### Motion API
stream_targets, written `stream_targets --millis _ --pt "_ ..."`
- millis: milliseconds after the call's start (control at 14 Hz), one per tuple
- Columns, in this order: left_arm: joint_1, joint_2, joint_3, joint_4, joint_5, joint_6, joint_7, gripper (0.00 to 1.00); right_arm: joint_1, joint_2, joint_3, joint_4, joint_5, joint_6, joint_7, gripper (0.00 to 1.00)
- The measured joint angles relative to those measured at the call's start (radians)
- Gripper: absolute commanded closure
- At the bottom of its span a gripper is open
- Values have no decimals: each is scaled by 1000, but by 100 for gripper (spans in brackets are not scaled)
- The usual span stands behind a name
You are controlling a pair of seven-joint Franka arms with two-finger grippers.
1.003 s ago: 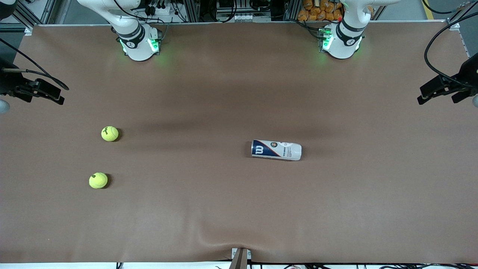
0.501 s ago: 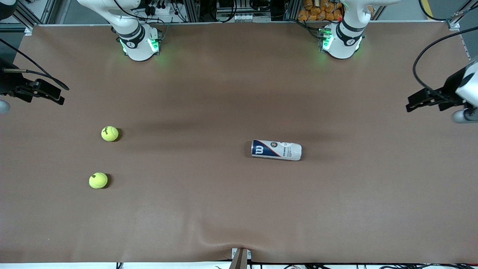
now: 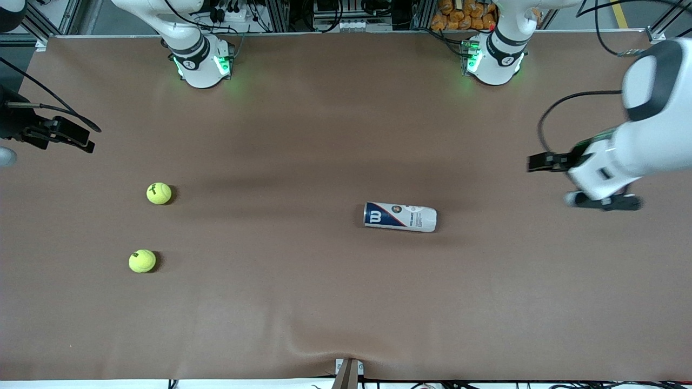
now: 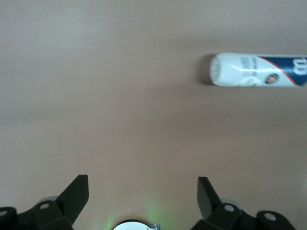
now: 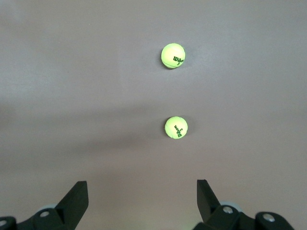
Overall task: Insert tennis ball vertically with right arm
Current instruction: 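Lower the left gripper onto the can while the right gripper reaches a ball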
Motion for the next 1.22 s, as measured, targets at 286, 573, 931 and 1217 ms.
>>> stream_targets --millis 286,573,931,1217 --pt "-11 72 -46 42 0 35 250 0 0 7 0 -7 0 2 0 0" --pt "-18 129 -90 44 -1 111 613 0 0 25 0 -56 0 84 0 0" --pt "-45 269 -194 49 -2 309 938 0 0 84 1 -80 0 150 0 0" --pt "-115 348 -204 57 8 424 1165 0 0 113 1 -80 0 172 0 0"
